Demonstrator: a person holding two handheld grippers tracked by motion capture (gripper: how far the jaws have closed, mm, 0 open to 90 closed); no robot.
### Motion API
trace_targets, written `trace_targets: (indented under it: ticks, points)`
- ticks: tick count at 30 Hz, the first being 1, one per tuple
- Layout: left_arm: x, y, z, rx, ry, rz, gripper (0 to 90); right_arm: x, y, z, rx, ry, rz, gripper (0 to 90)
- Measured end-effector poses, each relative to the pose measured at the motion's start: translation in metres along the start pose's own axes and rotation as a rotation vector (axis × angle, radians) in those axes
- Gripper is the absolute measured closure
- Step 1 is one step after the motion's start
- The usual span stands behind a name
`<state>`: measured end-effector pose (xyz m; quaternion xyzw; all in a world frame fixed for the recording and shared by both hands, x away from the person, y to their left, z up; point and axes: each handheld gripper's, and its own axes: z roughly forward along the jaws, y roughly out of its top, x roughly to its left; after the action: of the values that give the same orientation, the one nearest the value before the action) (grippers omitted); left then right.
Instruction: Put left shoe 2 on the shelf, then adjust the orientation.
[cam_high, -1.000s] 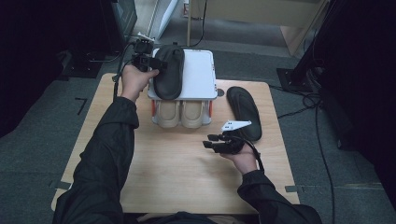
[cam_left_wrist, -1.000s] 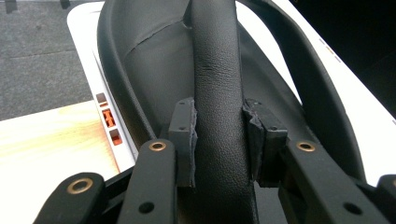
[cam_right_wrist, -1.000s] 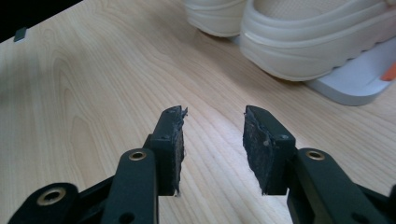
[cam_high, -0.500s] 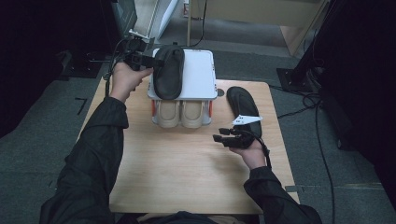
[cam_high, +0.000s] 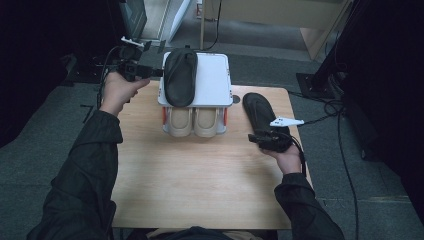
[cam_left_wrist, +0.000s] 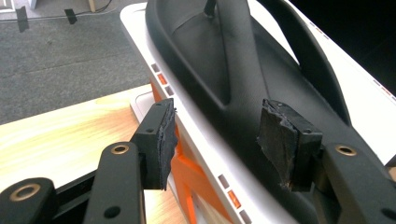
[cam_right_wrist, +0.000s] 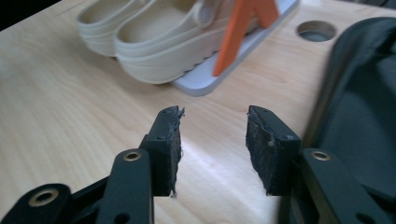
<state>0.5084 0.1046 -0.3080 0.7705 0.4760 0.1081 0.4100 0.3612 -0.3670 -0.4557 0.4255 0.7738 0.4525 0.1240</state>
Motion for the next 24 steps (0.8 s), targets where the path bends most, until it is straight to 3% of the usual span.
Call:
trace_targets:
  ticks: [8, 15, 24]
  points:
    - [0.009, -0.024, 0.0, 0.004, 0.008, 0.0, 45.5, -0.03, -0.002, 0.002, 0.023, -0.062, 0.033, 65.2]
    - [0.016, -0.046, 0.005, 0.012, 0.009, -0.007, 45.5, -0.046, -0.005, 0.006, 0.021, -0.111, 0.052, 69.4]
    - [0.01, -0.073, 0.004, 0.007, -0.008, -0.001, 44.4, -0.068, -0.005, 0.022, 0.034, -0.149, 0.09, 70.4]
